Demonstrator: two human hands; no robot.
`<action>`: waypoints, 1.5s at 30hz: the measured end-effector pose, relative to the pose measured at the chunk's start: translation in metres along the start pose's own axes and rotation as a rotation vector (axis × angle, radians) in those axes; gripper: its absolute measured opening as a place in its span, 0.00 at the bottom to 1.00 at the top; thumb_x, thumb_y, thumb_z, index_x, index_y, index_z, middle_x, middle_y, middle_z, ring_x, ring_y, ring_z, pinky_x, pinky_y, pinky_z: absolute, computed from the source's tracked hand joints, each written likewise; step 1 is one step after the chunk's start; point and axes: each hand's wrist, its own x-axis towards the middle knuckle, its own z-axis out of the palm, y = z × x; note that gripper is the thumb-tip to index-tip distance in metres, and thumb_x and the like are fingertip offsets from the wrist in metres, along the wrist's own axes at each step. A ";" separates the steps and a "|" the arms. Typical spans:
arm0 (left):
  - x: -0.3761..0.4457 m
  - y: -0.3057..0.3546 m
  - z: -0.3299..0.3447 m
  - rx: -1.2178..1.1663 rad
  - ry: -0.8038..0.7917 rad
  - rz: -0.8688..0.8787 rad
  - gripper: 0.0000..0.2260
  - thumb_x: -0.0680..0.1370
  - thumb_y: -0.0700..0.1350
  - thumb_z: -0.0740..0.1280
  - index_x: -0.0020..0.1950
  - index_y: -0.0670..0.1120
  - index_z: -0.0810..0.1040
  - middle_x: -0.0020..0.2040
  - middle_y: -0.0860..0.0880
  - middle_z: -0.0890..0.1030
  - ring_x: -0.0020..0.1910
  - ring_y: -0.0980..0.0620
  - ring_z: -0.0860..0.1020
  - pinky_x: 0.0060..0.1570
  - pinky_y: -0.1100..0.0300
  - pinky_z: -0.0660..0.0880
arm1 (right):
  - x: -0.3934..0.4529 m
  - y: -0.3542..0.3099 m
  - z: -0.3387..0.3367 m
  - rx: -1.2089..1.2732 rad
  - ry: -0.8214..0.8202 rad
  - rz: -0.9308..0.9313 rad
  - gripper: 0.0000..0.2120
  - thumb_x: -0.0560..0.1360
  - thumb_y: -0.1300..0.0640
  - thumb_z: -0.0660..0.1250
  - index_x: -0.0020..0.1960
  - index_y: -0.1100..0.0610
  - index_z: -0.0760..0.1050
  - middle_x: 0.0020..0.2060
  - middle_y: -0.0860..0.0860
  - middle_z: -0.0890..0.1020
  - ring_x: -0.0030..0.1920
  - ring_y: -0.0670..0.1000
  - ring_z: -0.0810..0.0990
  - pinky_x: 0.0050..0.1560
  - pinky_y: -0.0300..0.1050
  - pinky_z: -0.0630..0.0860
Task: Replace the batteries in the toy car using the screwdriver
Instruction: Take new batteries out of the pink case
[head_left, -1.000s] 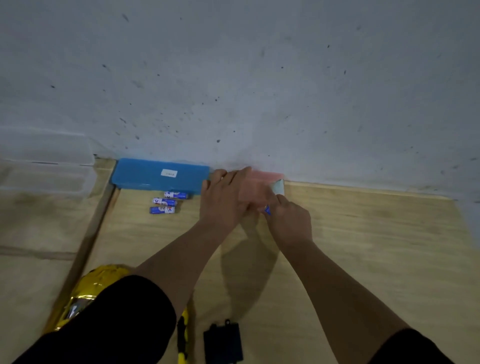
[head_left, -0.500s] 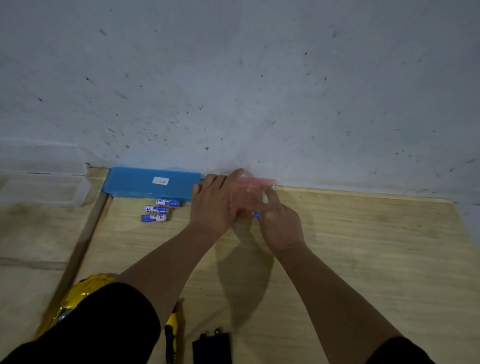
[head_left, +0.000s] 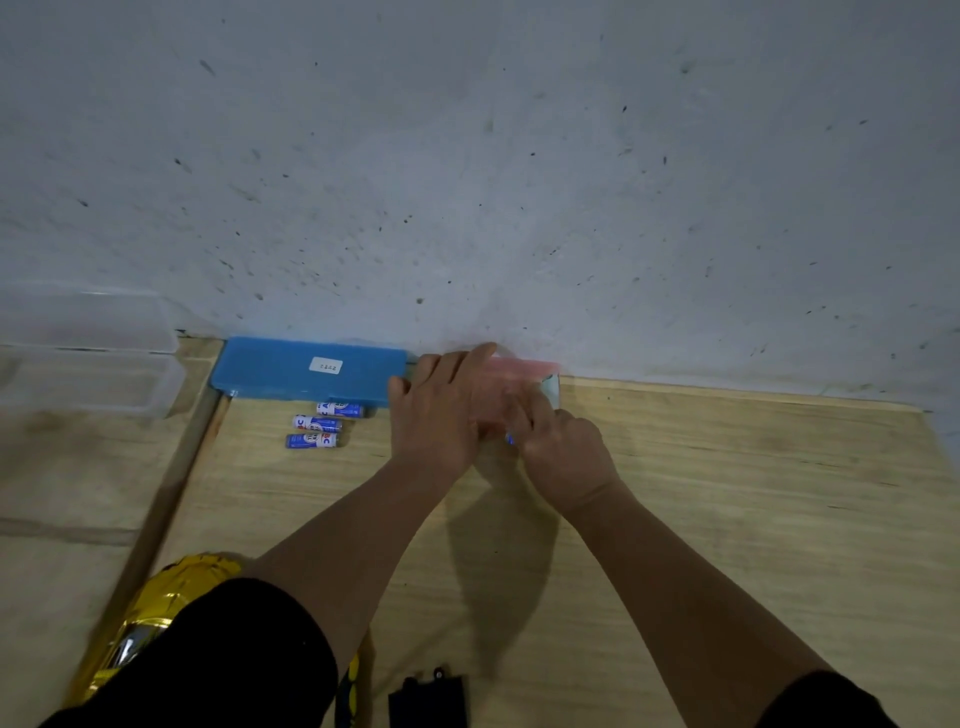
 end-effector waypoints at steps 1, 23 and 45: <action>0.000 0.000 0.000 0.008 -0.003 -0.001 0.33 0.75 0.53 0.67 0.75 0.58 0.52 0.71 0.53 0.66 0.67 0.50 0.63 0.60 0.52 0.61 | 0.001 0.001 -0.002 -0.029 0.000 -0.030 0.24 0.56 0.62 0.77 0.52 0.61 0.82 0.46 0.61 0.84 0.18 0.50 0.70 0.17 0.35 0.63; -0.008 -0.005 0.007 0.054 0.192 0.063 0.50 0.57 0.50 0.80 0.73 0.58 0.57 0.64 0.49 0.68 0.58 0.48 0.65 0.46 0.51 0.70 | 0.011 0.031 -0.011 0.113 0.081 -0.082 0.22 0.62 0.66 0.75 0.55 0.64 0.76 0.45 0.61 0.82 0.24 0.55 0.77 0.19 0.45 0.74; 0.016 -0.017 -0.009 0.077 0.054 0.116 0.60 0.54 0.66 0.76 0.74 0.57 0.40 0.64 0.41 0.68 0.58 0.47 0.60 0.50 0.51 0.66 | 0.034 0.018 0.026 0.517 0.084 -0.002 0.23 0.70 0.40 0.59 0.53 0.57 0.76 0.44 0.54 0.79 0.42 0.54 0.80 0.38 0.42 0.77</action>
